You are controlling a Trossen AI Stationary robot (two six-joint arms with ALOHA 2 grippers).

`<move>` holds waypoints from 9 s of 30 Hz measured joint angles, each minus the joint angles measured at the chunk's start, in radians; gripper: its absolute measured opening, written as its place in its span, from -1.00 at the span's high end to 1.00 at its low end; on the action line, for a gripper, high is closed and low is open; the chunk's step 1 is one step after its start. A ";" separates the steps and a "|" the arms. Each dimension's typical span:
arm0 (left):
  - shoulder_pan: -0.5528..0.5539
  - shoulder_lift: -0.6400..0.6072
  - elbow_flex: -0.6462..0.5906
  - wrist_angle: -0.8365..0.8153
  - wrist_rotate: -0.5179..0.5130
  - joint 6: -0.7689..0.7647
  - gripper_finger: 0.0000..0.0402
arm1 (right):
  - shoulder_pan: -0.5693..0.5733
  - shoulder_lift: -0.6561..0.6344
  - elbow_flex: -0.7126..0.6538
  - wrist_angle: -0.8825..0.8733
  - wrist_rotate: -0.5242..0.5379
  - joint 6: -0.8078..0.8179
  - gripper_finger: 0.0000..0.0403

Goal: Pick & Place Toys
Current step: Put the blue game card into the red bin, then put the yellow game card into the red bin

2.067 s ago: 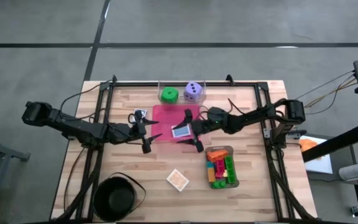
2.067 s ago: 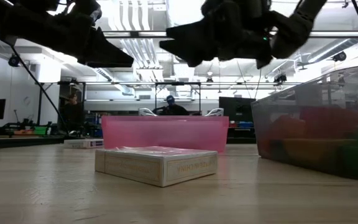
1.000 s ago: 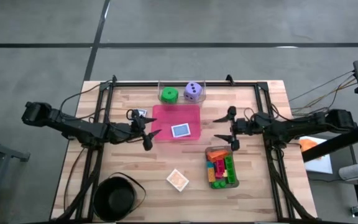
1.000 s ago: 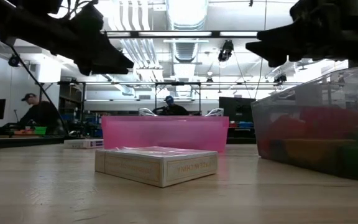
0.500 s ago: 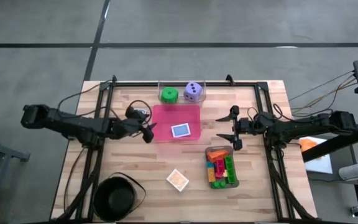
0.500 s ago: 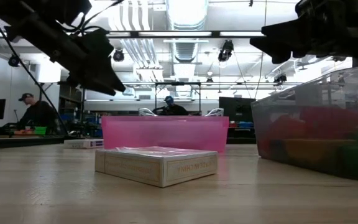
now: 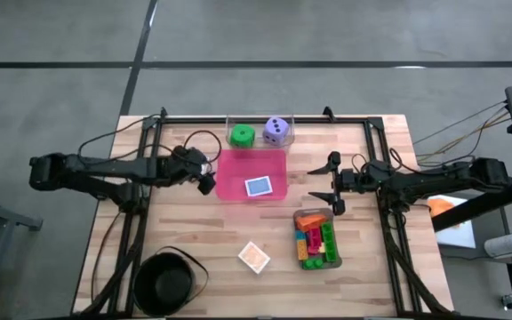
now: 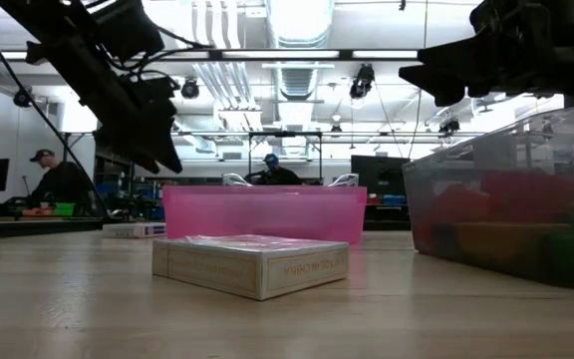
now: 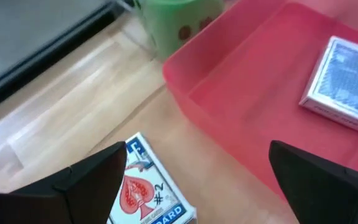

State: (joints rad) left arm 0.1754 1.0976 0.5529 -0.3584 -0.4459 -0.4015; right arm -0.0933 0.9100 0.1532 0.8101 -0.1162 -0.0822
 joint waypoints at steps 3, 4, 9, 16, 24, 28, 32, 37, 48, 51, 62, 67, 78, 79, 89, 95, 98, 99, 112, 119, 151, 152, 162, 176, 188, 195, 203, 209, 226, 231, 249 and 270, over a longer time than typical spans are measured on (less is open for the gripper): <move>0.038 0.008 0.000 -0.006 0.046 0.000 -0.96 | 0.000 -0.001 0.000 0.001 0.000 0.000 -0.45; 0.050 0.014 0.000 -0.007 0.055 0.000 -0.95 | 0.000 -0.001 0.000 0.001 0.000 0.000 -0.45; 0.100 0.071 0.000 -0.012 0.073 0.000 -0.94 | 0.000 0.002 0.001 0.004 0.000 0.000 -0.45; 0.146 0.205 0.016 -0.009 0.101 0.000 -0.93 | 0.000 0.009 0.006 0.005 0.000 0.004 -0.45; 0.200 0.350 0.084 -0.038 0.100 -0.019 -0.93 | 0.000 0.009 0.006 0.004 0.000 0.005 -0.45; 0.228 0.412 0.122 -0.077 0.111 -0.023 -0.93 | 0.000 0.010 0.006 0.004 0.000 0.005 -0.45; 0.234 0.448 0.155 -0.124 0.107 -0.030 -0.93 | 0.000 0.010 0.006 0.004 0.000 0.008 -0.45; 0.234 0.443 0.182 -0.193 0.062 -0.029 -0.93 | 0.000 0.010 0.006 0.003 0.000 0.008 -0.45; 0.236 0.416 0.185 -0.207 0.039 0.011 -0.93 | 0.000 0.010 0.006 0.000 0.000 0.008 -0.45; 0.236 0.416 0.180 -0.205 0.045 0.012 -0.93 | 0.000 0.010 0.006 0.000 0.000 0.008 -0.45; 0.242 0.417 0.178 -0.302 0.007 -0.110 -0.95 | 0.000 0.010 0.006 -0.003 0.000 0.008 -0.45; 0.243 0.417 0.174 -0.340 0.000 -0.125 -0.98 | 0.000 0.010 0.006 -0.003 0.000 0.008 -0.45; 0.295 0.416 0.132 -0.325 0.010 -0.140 -0.99 | 0.000 0.010 0.006 -0.004 -0.001 0.016 -0.45; 0.303 0.414 0.125 -0.313 0.015 -0.134 -0.98 | 0.000 0.010 0.006 -0.004 -0.001 0.017 -0.45; 0.330 0.407 0.084 -0.250 0.047 -0.084 -0.98 | 0.000 0.010 0.006 -0.005 -0.001 0.019 -0.45; 0.347 0.408 0.082 -0.237 0.094 -0.071 -0.98 | 0.000 0.010 0.006 -0.005 -0.001 0.019 -0.45; 0.362 0.408 0.082 -0.230 0.119 -0.071 -0.98 | 0.000 0.010 0.006 -0.005 -0.004 0.023 -0.45; 0.369 0.408 0.082 -0.228 0.129 -0.070 -0.98 | 0.000 0.010 0.006 -0.005 -0.007 0.024 -0.45; 0.402 0.397 0.060 -0.160 0.184 -0.048 -0.98 | 0.000 0.009 0.006 -0.010 -0.012 0.027 -0.45; 0.400 0.365 0.054 -0.160 0.132 0.074 -0.99 | 0.000 0.009 0.005 -0.010 -0.013 0.027 -0.45; 0.408 0.348 -0.016 -0.068 0.224 -0.052 -0.43 | 0.000 0.010 0.005 -0.011 -0.018 0.031 -0.45; 0.408 0.348 -0.016 -0.068 0.224 -0.052 -0.43 | 0.000 0.010 0.005 -0.011 -0.018 0.031 -0.45; 0.407 0.259 -0.033 -0.099 0.288 0.024 -0.43 | 0.000 0.010 0.005 -0.011 -0.017 0.030 -0.45; 0.406 0.056 -0.037 -0.074 0.342 0.074 -0.43 | 0.000 0.010 0.005 -0.011 -0.016 0.030 -0.45; 0.365 0.018 -0.039 0.186 0.346 0.170 -0.43 | 0.000 0.010 0.005 -0.012 -0.016 0.030 -0.45; 0.283 0.027 -0.039 0.396 0.398 0.194 -0.43 | 0.000 0.010 0.005 -0.012 -0.016 0.030 -0.45; 0.155 0.108 -0.039 0.572 0.403 0.213 -0.43 | 0.000 0.010 0.005 -0.011 -0.016 0.030 -0.45; 0.101 0.252 -0.006 0.667 0.403 0.226 -0.43 | 0.000 0.010 0.005 -0.012 -0.016 0.030 -0.45; 0.090 0.600 0.204 0.558 0.447 0.302 -0.43 | 0.000 0.010 0.005 -0.023 -0.008 0.028 -0.45; 0.088 0.620 0.214 0.540 0.449 0.321 -0.47 | -0.001 0.010 0.005 -0.028 -0.008 0.029 -0.45; 0.034 0.604 0.215 0.591 0.447 0.354 -0.71 | -0.001 0.012 0.005 -0.026 -0.008 0.030 -0.45; -0.111 0.224 0.025 0.852 0.450 0.455 -0.70 | -0.001 0.169 0.010 0.081 -0.004 0.030 -0.45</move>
State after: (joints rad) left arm 0.0643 1.3219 0.5783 0.4938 0.0044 0.0532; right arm -0.0940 1.0794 0.1632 0.8909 -0.1204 -0.0519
